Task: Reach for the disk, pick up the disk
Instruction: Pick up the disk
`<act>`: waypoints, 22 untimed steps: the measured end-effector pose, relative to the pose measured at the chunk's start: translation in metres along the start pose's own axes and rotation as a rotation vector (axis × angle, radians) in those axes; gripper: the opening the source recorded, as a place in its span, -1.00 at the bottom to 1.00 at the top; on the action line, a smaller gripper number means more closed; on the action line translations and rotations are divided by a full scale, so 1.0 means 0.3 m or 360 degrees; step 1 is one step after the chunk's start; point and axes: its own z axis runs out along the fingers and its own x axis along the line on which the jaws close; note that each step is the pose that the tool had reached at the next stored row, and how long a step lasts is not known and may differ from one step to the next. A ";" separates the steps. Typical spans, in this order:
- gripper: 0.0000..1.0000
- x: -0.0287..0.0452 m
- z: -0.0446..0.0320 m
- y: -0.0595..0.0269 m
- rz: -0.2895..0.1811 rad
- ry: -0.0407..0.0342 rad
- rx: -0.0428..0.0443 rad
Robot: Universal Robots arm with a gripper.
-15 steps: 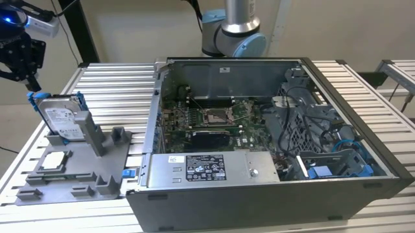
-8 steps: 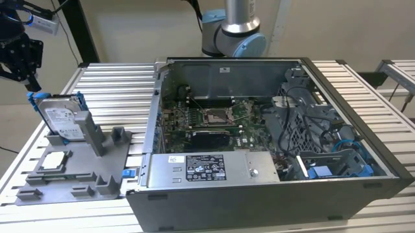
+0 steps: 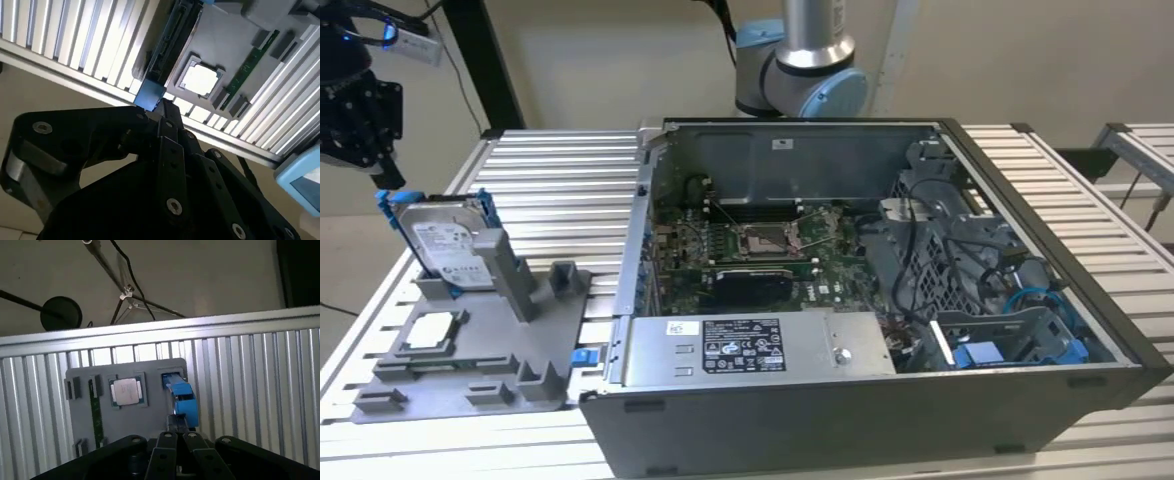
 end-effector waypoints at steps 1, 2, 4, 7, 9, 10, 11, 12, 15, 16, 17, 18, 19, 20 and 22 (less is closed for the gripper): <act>-1.00 0.000 0.001 0.000 -0.0018 0.0000 0.0002; -1.00 0.000 0.002 0.000 -0.0035 0.0001 0.0005; -1.00 0.000 0.004 -0.001 -0.0050 0.0001 0.0007; -1.00 0.000 0.004 -0.001 -0.0051 0.0001 0.0007; 1.00 0.000 0.004 -0.001 -0.0051 0.0001 0.0007; 1.00 0.000 0.004 -0.001 -0.0051 0.0001 0.0007; 1.00 -0.001 0.004 -0.001 -0.0051 0.0001 0.0007; 1.00 -0.002 0.004 -0.001 -0.0051 0.0001 0.0007; 1.00 -0.010 0.005 -0.001 -0.0051 0.0001 0.0007; 1.00 -0.013 0.007 0.000 -0.0051 0.0001 0.0007; 1.00 -0.017 0.011 0.000 -0.0051 0.0000 0.0007; 1.00 -0.021 0.017 0.000 -0.0051 -0.0002 0.0007; 1.00 -0.026 0.023 0.000 -0.0052 -0.0004 0.0007; 1.00 -0.032 0.028 0.001 -0.0052 -0.0004 0.0007; 1.00 -0.043 0.041 0.001 -0.0055 -0.0004 0.0007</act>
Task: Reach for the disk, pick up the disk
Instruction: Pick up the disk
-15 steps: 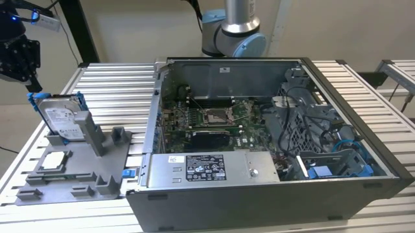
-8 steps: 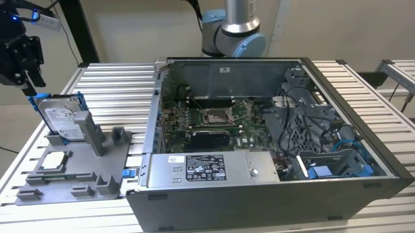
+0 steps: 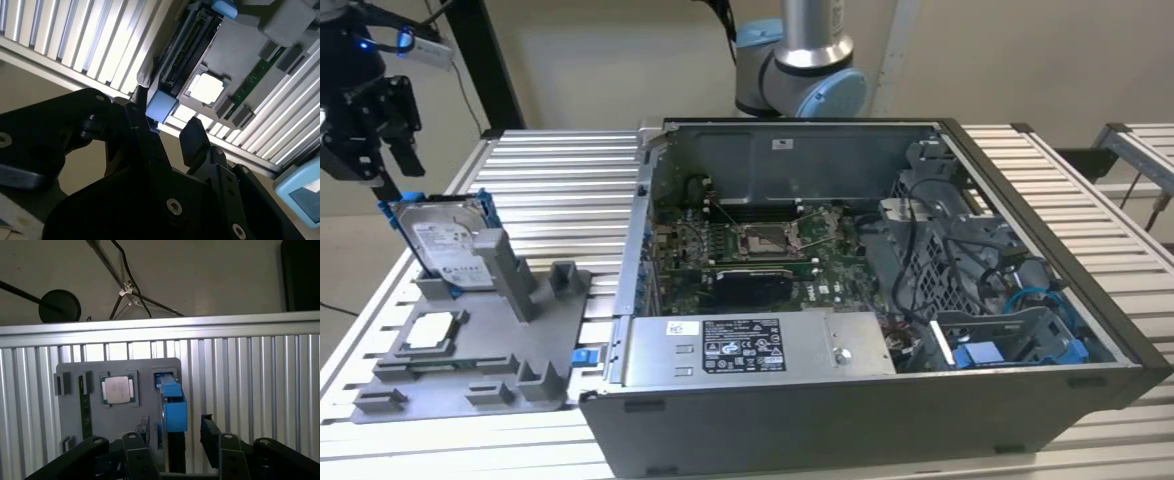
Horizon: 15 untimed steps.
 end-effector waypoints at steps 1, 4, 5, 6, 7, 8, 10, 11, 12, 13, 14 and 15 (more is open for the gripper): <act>1.00 -0.004 0.006 0.000 -0.0002 0.0000 0.0000; 1.00 -0.011 0.024 0.000 -0.0009 0.0000 0.0000; 1.00 -0.013 0.030 0.000 -0.0012 0.0000 0.0000; 1.00 -0.013 0.036 -0.001 -0.0015 0.0000 0.0000; 1.00 -0.014 0.042 -0.001 -0.0017 0.0000 0.0000; 1.00 -0.014 0.047 -0.001 -0.0020 0.0000 0.0000; 1.00 -0.015 0.057 -0.001 -0.0025 0.0000 0.0000; 1.00 -0.015 0.061 -0.001 -0.0027 0.0000 0.0000; 1.00 -0.015 0.066 -0.001 -0.0029 0.0000 0.0000; 1.00 -0.015 0.070 -0.001 -0.0030 0.0000 0.0000; 1.00 -0.015 0.075 -0.002 -0.0032 0.0000 0.0000; 1.00 -0.015 0.080 -0.002 -0.0034 0.0000 0.0000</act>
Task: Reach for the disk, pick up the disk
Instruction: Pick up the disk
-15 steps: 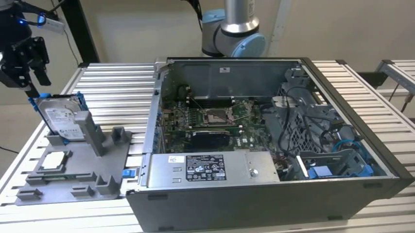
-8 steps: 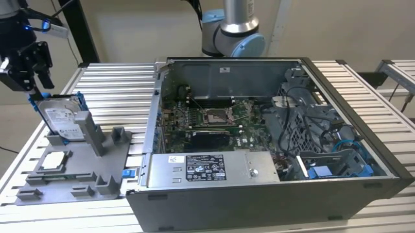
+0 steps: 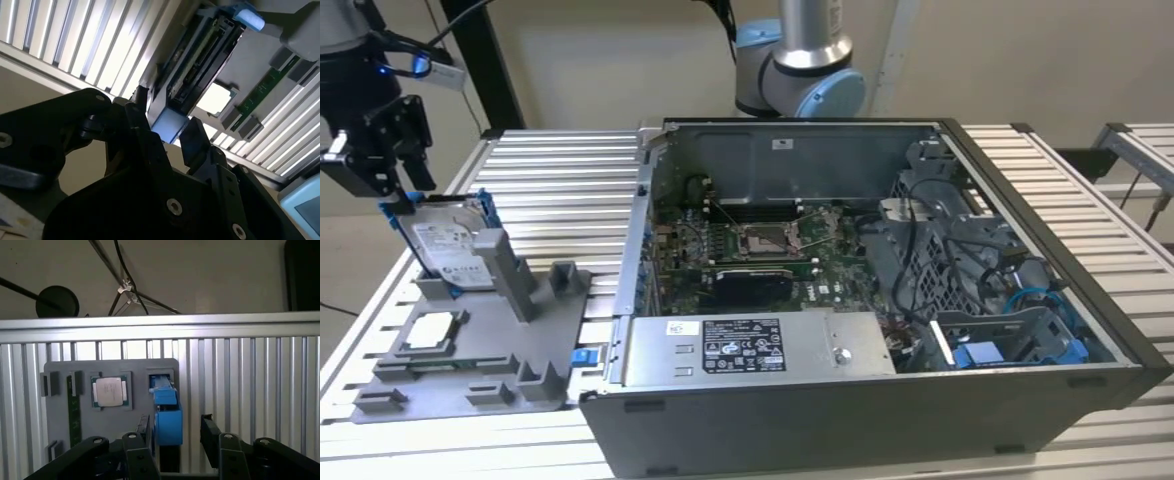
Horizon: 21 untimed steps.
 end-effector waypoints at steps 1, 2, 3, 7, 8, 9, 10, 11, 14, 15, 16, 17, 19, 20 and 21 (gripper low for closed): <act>1.00 0.000 0.006 0.000 -0.0002 -0.0001 0.0000; 1.00 0.000 0.011 0.000 -0.0004 -0.0001 0.0000; 1.00 0.000 0.016 0.000 -0.0006 -0.0001 0.0000; 1.00 0.000 0.040 -0.001 -0.0020 -0.0001 0.0000; 1.00 0.001 0.045 -0.001 -0.0025 -0.0002 0.0000; 1.00 0.004 0.051 -0.001 -0.0029 -0.0002 0.0000; 1.00 0.008 0.057 -0.001 -0.0031 -0.0003 0.0000; 1.00 0.011 0.063 -0.001 -0.0032 -0.0003 0.0001; 1.00 0.017 0.081 0.002 -0.0034 -0.0004 0.0003; 1.00 0.018 0.087 0.002 -0.0035 -0.0005 0.0005; 1.00 0.018 0.094 0.002 -0.0037 -0.0005 0.0008; 1.00 0.018 0.100 0.002 -0.0038 -0.0006 0.0010; 1.00 0.018 0.112 0.001 -0.0040 -0.0006 0.0015; 1.00 0.018 0.118 0.001 -0.0040 -0.0006 0.0016; 1.00 0.018 0.124 0.001 -0.0040 -0.0006 0.0016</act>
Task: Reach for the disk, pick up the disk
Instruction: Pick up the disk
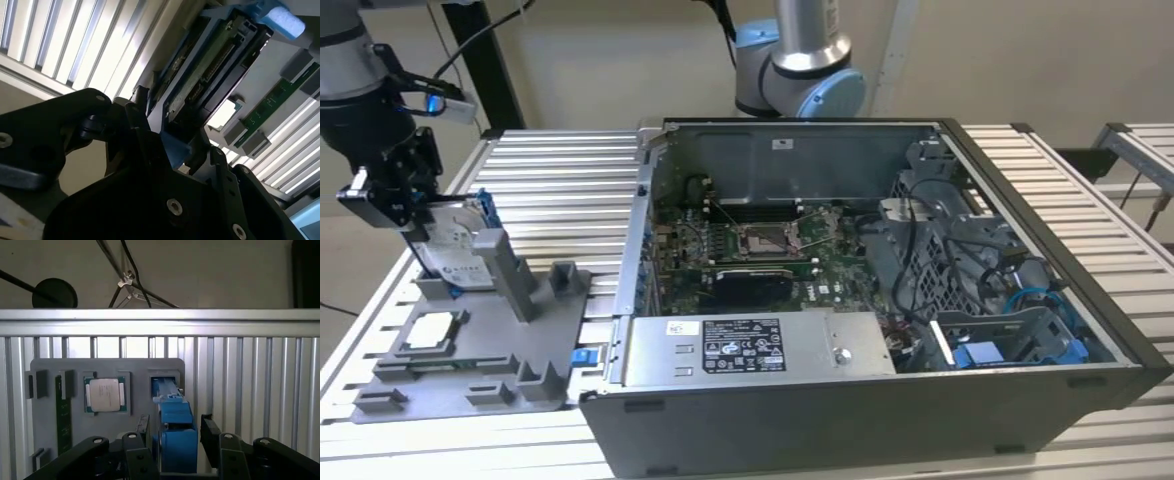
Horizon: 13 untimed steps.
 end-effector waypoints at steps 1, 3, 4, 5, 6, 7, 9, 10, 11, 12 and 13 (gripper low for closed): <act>1.00 0.000 0.006 0.000 0.0000 0.0000 0.0000; 1.00 0.000 0.018 0.001 0.0000 0.0000 0.0000; 1.00 0.000 0.024 0.001 0.0000 0.0000 0.0000; 1.00 0.000 0.030 0.001 0.0000 0.0000 0.0000; 1.00 0.000 0.036 0.001 0.0000 0.0000 0.0000; 1.00 0.000 0.043 0.001 0.0000 0.0000 0.0000; 1.00 0.000 0.054 0.002 0.0000 -0.0001 0.0000; 1.00 0.000 0.059 0.002 0.0000 -0.0001 0.0000; 1.00 0.000 0.063 0.002 0.0000 0.0000 0.0000; 1.00 0.000 0.066 0.002 0.0000 0.0000 -0.0001; 1.00 0.000 0.068 0.002 0.0000 0.0000 -0.0001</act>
